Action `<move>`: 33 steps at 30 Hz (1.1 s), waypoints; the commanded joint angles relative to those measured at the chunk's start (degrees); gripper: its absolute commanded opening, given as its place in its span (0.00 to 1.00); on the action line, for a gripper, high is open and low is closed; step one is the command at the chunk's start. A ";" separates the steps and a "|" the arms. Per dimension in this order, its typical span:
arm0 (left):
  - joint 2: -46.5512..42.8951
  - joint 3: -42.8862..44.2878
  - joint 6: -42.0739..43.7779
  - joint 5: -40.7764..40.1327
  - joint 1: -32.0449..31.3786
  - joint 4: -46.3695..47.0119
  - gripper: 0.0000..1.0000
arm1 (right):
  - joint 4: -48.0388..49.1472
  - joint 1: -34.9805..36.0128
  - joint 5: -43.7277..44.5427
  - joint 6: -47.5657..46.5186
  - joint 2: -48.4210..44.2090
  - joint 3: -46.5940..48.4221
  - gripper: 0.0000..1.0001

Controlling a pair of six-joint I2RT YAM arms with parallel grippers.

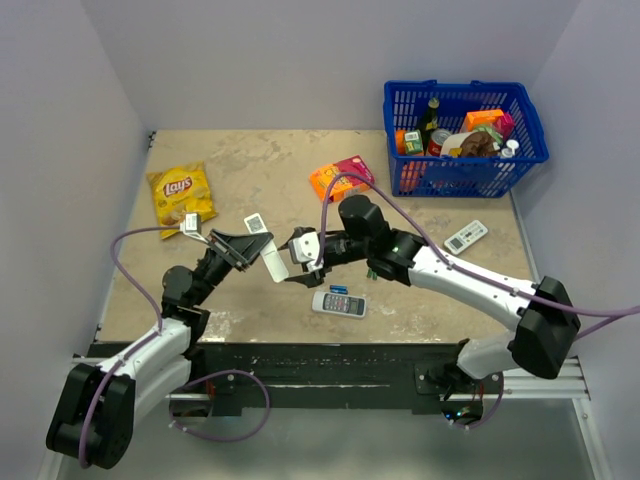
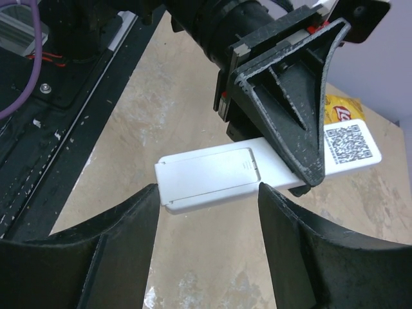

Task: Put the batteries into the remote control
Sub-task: Load the battery cover into the remote control.

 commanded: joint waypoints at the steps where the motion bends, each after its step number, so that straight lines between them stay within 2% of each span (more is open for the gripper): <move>1: -0.75 1.72 -0.62 0.84 0.04 2.56 0.00 | 2.37 0.70 0.08 -0.03 -3.95 1.68 0.65; 8: -1.28 1.63 -0.71 0.93 0.04 2.21 0.00 | 2.20 1.84 -0.98 -0.47 -3.43 2.03 0.65; 21: -2.51 1.98 -1.06 1.19 0.04 1.51 0.00 | 0.53 2.55 -1.86 -2.14 1.40 4.76 0.57; 33: -1.81 2.07 -1.77 1.54 0.04 2.30 0.00 | -4.75 2.63 -3.96 -3.72 2.63 6.34 0.57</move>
